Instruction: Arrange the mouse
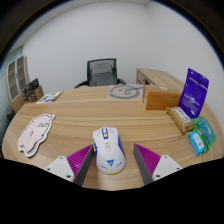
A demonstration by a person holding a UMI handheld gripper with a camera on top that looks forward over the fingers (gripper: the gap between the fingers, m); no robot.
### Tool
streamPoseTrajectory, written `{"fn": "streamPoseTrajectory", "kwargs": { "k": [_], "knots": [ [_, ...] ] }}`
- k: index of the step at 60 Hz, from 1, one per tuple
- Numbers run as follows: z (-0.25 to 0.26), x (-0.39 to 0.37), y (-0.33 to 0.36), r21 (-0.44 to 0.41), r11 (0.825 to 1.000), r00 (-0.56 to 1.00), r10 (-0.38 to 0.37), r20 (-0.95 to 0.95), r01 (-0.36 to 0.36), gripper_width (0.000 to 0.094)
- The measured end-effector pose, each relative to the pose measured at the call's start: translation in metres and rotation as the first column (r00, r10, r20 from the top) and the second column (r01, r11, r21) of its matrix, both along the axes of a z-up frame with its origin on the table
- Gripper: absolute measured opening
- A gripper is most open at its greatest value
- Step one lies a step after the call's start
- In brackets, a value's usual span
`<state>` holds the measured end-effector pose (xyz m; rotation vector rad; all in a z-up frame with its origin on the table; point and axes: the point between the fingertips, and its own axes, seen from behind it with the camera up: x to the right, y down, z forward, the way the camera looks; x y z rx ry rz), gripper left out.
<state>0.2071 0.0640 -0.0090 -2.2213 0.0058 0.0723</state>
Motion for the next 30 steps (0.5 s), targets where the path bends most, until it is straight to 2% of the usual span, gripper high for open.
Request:
{"fn": "streamPoseTrajectory", "kwargs": {
  "k": [8,12,14,17,30],
  "knots": [
    [0.000,0.014,0.025,0.006,1.000,1.000,-0.016,0.006,0.016,0.0818],
    [0.000,0.019,0.036,0.008,1.000,1.000,-0.023,0.003,0.023,0.0776],
    [0.000,0.020,0.039,0.006,1.000,1.000,-0.025,0.003,0.025,0.0723],
    [-0.001,0.022,0.043,-0.001,0.999,0.999,-0.033,0.001,0.033,0.0572],
    [-0.002,0.023,0.042,-0.021,0.997,0.997,-0.068,-0.033,0.068,0.0365]
  ]
}}
